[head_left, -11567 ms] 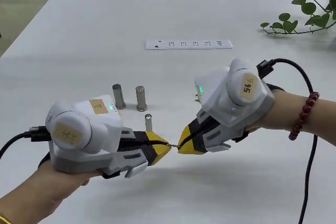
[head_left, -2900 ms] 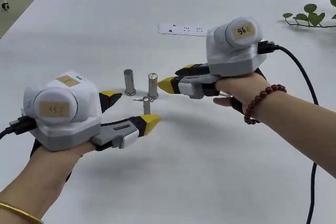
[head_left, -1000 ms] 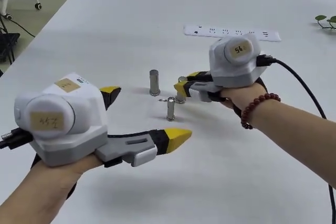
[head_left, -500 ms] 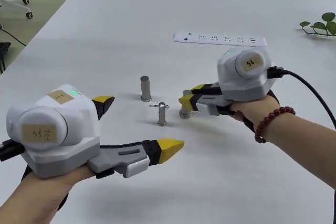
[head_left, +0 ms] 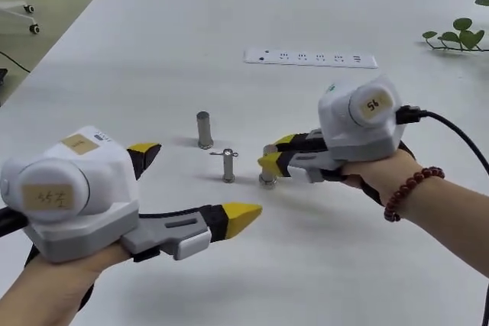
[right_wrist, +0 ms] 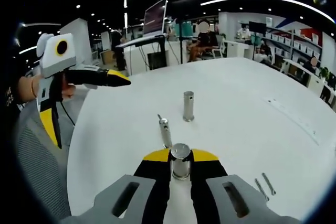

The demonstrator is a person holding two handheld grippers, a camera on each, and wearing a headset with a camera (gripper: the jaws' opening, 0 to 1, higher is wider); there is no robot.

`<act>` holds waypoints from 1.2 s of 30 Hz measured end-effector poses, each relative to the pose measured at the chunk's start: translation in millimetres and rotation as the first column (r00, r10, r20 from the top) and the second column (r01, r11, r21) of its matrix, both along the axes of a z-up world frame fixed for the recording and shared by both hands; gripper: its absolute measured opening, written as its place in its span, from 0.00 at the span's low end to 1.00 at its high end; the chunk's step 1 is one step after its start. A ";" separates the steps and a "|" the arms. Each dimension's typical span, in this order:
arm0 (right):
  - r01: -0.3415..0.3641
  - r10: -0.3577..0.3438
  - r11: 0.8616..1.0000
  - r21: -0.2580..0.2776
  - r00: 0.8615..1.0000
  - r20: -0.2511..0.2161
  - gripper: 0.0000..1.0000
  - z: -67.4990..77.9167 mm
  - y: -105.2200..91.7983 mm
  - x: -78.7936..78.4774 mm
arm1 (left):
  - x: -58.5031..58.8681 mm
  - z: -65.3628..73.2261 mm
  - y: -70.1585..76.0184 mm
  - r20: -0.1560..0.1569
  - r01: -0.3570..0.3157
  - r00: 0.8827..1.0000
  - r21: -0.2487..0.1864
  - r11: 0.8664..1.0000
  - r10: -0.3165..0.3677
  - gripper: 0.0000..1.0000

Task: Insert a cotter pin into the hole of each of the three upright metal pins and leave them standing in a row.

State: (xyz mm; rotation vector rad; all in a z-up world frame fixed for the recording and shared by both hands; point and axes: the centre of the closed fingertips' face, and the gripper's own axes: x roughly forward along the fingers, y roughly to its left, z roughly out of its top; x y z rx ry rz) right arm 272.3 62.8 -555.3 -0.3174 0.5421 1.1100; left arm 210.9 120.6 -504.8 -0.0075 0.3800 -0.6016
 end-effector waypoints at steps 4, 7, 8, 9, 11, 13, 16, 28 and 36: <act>-0.032 0.032 0.999 -0.009 0.999 0.006 0.08 -1.0 -1.2 -8.9 | -0.9 0.0 0.3 0.001 0.002 1.000 0.000 1.000 -0.002 0.98; -0.044 0.044 0.999 -0.010 0.999 0.005 0.08 -0.6 -2.0 -13.7 | -1.2 0.1 -0.4 0.001 0.004 1.000 -0.001 1.000 -0.004 0.97; -0.046 0.046 0.999 -0.008 0.999 0.005 0.08 -0.4 -2.2 -15.2 | -1.3 -0.1 -0.5 0.001 0.004 1.000 0.001 1.000 -0.004 0.97; -0.047 0.047 0.999 -0.007 0.999 0.003 0.08 -0.7 -2.4 -16.3 | -1.4 -0.5 -0.6 0.002 0.005 1.000 0.004 1.000 -0.005 0.97; -0.050 0.050 0.999 -0.014 0.999 0.004 0.08 -2.2 -3.4 -18.0 | -1.7 -1.4 -1.1 -0.001 0.007 1.000 0.009 1.000 -0.007 0.97; -0.055 0.055 0.998 -0.021 0.998 0.004 0.08 -4.1 -4.4 -18.7 | -1.9 -1.3 -1.7 0.000 0.008 1.000 0.007 1.000 -0.008 0.97; -0.061 0.061 0.998 -0.024 0.998 0.002 0.08 -5.5 -4.8 -21.5 | -2.3 -1.9 -2.2 -0.001 0.010 1.000 0.008 1.000 -0.010 0.97; -0.067 0.067 0.998 -0.020 0.998 -0.002 0.08 -12.7 -9.3 -23.1 | -4.3 -4.2 -3.3 -0.006 0.023 1.000 0.003 1.000 -0.023 0.96; -0.078 0.077 0.997 -0.015 0.997 -0.005 0.09 -12.0 -8.9 -23.9 | -5.0 -7.2 -4.6 -0.011 0.031 0.999 0.014 0.999 -0.031 0.96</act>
